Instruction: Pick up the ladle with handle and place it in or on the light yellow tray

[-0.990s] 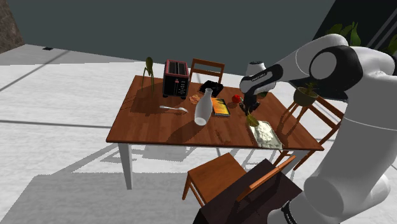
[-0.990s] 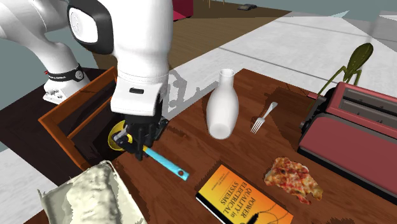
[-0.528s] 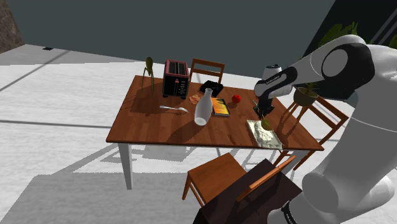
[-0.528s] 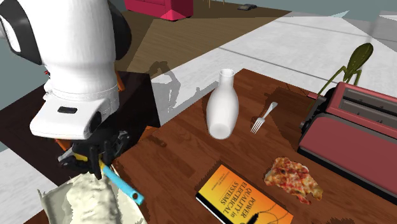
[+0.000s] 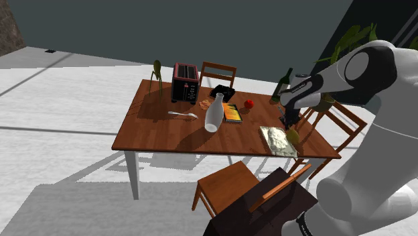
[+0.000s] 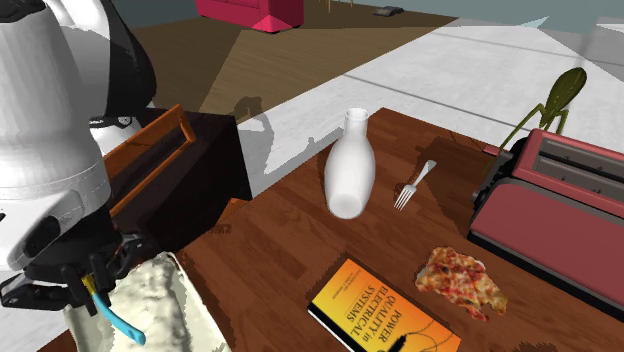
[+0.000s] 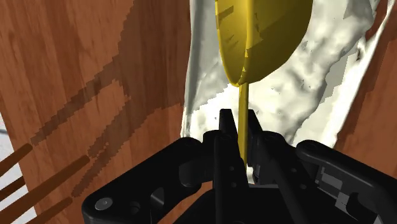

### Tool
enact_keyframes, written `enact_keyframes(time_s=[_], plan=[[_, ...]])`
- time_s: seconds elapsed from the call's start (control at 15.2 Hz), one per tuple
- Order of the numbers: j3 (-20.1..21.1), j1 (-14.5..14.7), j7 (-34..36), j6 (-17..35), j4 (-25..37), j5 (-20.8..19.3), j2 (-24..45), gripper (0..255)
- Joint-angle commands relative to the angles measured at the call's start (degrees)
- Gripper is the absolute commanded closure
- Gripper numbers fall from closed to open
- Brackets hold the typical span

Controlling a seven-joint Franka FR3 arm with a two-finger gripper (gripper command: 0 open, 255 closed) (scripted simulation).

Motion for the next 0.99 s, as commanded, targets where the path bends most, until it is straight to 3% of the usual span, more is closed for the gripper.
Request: enact_keyframes(time_s=[0.0, 0.66, 0.92], plan=[[0.0, -0.1, 0.2, 1.2, -0.1, 0.0, 1.1, 255], [0.2, -0.6, 1.6, 7.8, -0.1, 0.0, 7.9, 255], [0.2, -0.6, 1.6, 7.8, -0.1, 0.0, 7.9, 255]])
